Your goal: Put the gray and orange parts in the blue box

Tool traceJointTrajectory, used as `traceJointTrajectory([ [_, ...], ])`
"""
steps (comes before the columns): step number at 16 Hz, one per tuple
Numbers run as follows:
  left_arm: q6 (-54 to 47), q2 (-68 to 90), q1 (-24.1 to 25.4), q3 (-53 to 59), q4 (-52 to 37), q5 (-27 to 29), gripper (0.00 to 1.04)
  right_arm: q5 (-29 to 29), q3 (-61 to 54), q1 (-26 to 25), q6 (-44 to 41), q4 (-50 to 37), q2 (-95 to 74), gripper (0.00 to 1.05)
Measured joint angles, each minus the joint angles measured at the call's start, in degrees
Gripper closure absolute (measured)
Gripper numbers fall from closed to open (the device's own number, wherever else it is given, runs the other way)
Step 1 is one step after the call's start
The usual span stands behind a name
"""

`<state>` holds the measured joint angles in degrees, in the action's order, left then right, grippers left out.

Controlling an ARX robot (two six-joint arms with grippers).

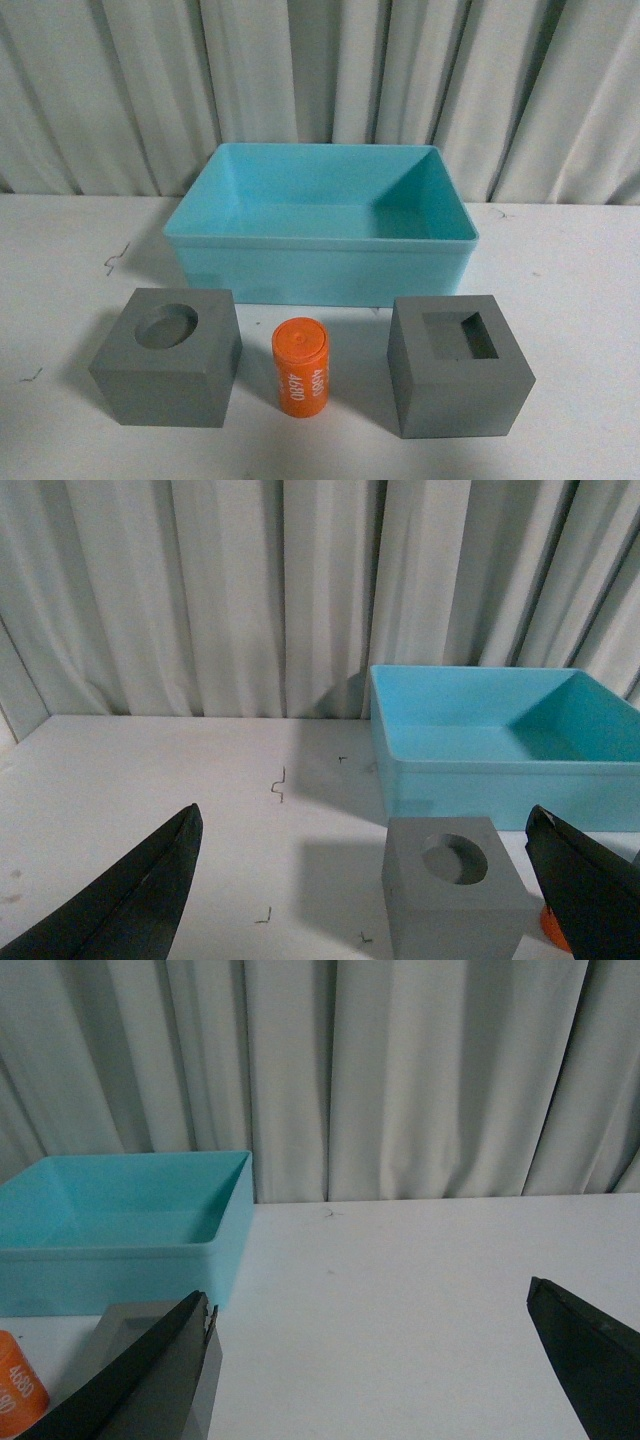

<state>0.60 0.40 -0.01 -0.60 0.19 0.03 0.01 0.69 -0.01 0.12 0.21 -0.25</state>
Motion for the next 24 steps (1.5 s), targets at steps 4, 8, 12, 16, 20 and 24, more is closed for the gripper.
traceJointTrajectory([
  [4,0.0,0.0,0.0,0.0,0.0,0.0,0.07,0.0,0.0,0.0,0.0,0.0,0.0,0.06],
  [8,0.0,0.0,0.0,0.0,0.0,0.0,0.07,0.0,0.0,0.0,0.0,0.0,0.0,0.06],
  [12,0.0,0.0,0.0,0.0,0.0,0.0,0.07,0.0,0.0,0.0,0.0,0.0,0.0,0.06],
  [16,0.0,0.0,0.0,0.0,0.0,0.0,0.07,0.0,0.0,0.0,0.0,0.0,0.0,0.06],
  [20,0.0,0.0,0.0,0.0,0.0,0.0,0.07,0.0,0.0,0.0,0.0,0.0,0.0,0.06],
  [24,0.0,0.0,0.0,0.0,0.0,0.0,0.07,0.0,0.0,0.0,0.02,0.0,0.0,0.06],
])
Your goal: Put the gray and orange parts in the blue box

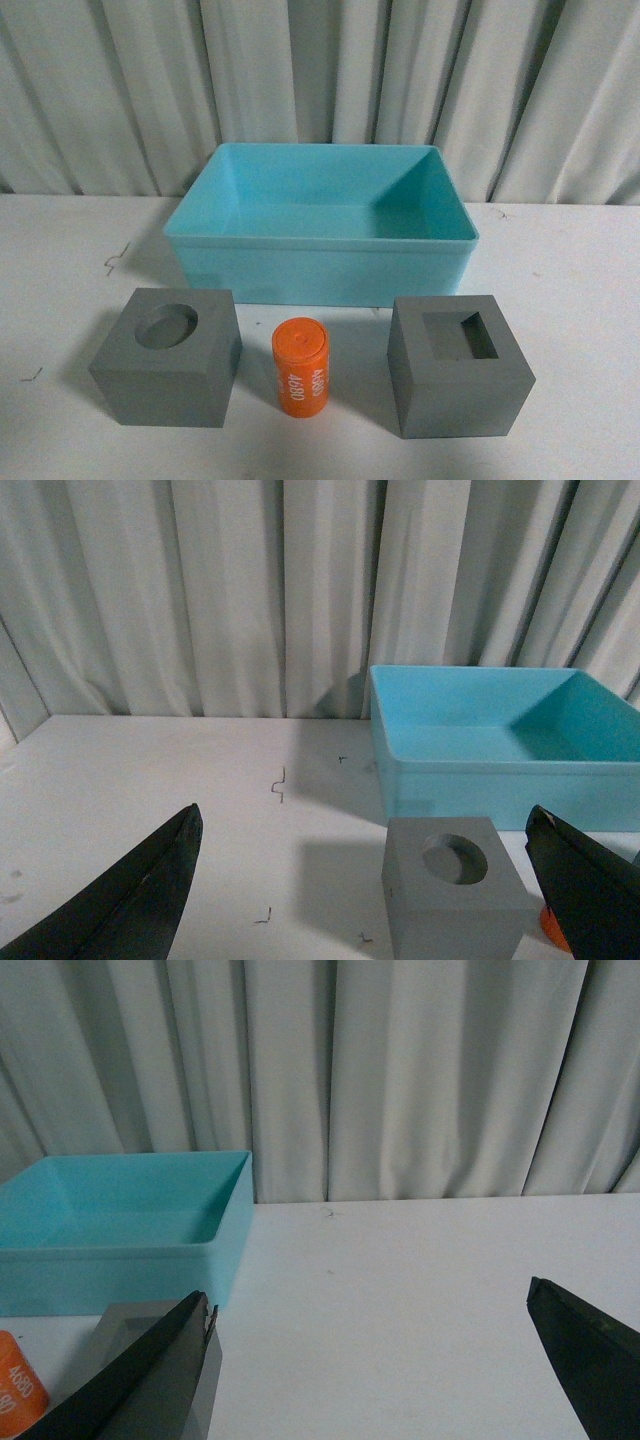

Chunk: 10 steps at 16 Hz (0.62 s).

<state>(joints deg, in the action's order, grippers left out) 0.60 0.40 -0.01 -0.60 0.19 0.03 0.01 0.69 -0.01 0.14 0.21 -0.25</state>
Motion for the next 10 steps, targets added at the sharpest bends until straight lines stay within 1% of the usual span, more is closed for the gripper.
traceJointTrajectory([
  [10,0.02,0.0,0.0,0.0,0.0,0.0,0.07,0.17,0.02,0.02,0.04,0.33,-0.07,0.06],
])
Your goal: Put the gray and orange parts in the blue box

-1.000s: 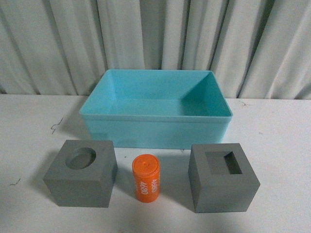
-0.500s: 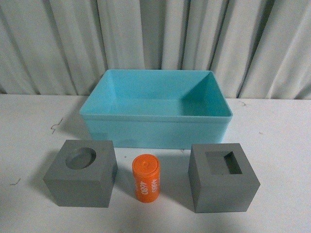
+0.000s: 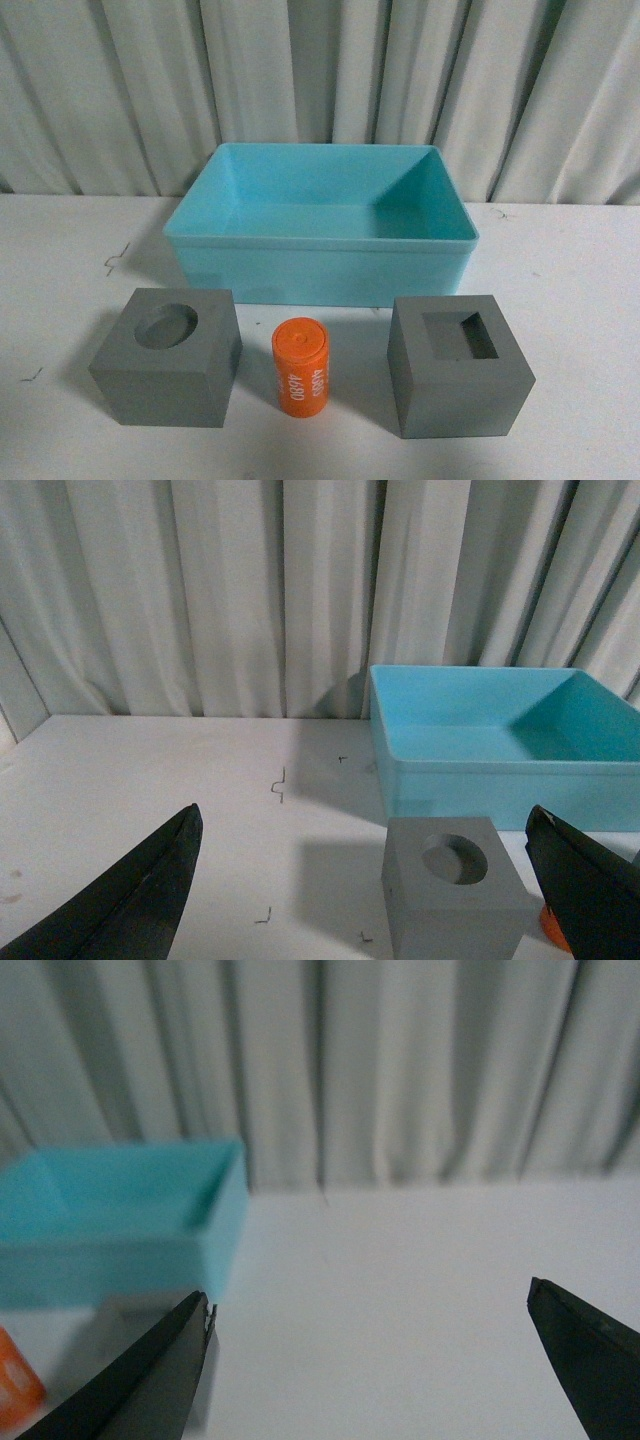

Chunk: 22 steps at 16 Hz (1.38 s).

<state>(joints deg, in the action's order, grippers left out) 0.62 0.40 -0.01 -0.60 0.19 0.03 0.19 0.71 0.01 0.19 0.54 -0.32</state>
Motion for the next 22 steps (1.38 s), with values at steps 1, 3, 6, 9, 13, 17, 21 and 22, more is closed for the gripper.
traceJointTrajectory([
  [1,0.0,0.0,0.0,0.0,0.02,0.02,0.07,5.88,3.89,0.66,3.15,9.86,-5.35,0.06],
  [3,-0.02,0.0,0.0,0.0,0.02,0.0,0.07,4.39,13.22,-11.06,4.68,1.05,-28.3,0.06],
  [6,0.0,0.0,0.0,0.0,0.0,0.02,0.07,-6.36,28.0,-9.27,-2.12,-9.2,-51.8,0.06],
  [9,-0.02,0.0,0.0,0.0,0.0,-0.02,0.07,-7.43,33.83,2.93,-4.79,-7.26,-71.14,0.06],
  [13,-0.02,0.0,0.0,0.0,0.0,-0.02,0.07,-4.15,37.99,15.96,1.31,-7.52,-88.56,0.06],
  [17,-0.02,0.0,0.0,0.0,0.0,-0.04,0.07,-2.16,40.52,17.62,6.82,-9.42,-96.45,0.06],
  [21,-0.02,0.0,0.0,0.0,0.0,-0.02,0.07,-1.73,43.34,17.62,11.45,-10.19,-102.99,0.06],
  [22,-0.02,0.0,0.0,0.0,0.0,-0.02,0.07,-1.66,44.26,17.59,12.39,-10.01,-104.19,0.06],
])
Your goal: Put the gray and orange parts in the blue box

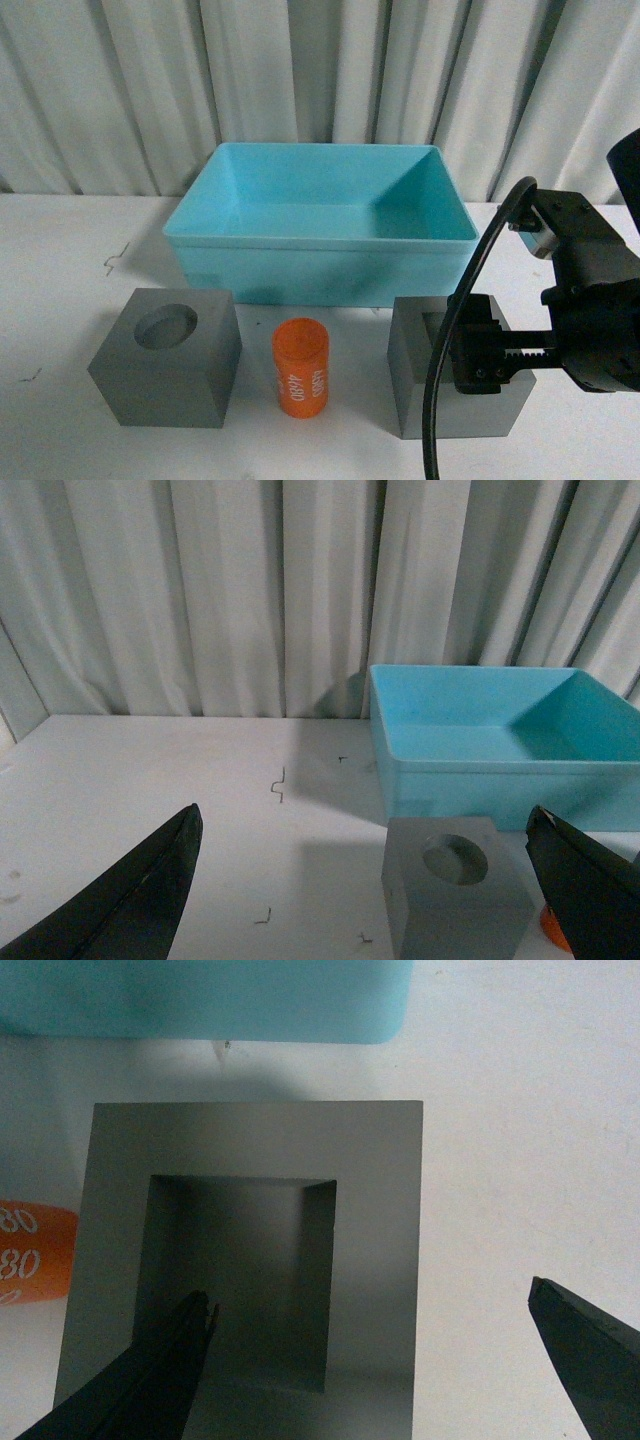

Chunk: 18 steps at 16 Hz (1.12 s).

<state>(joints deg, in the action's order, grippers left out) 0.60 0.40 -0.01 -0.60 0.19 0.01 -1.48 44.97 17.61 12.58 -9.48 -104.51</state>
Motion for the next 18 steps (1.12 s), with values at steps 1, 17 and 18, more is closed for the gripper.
traceJointTrajectory([
  [1,0.0,0.0,0.0,0.0,0.0,0.0,0.07,0.26,0.72,-0.04,0.81,-0.13,-1.22,0.06],
  [17,0.0,0.0,0.0,0.0,0.02,0.0,0.07,-2.62,21.7,-5.66,-8.35,-3.21,15.52,0.86],
  [18,0.0,0.0,0.0,0.0,0.0,-0.02,0.07,-2.91,27.02,-5.4,-9.73,-1.6,10.62,0.86],
])
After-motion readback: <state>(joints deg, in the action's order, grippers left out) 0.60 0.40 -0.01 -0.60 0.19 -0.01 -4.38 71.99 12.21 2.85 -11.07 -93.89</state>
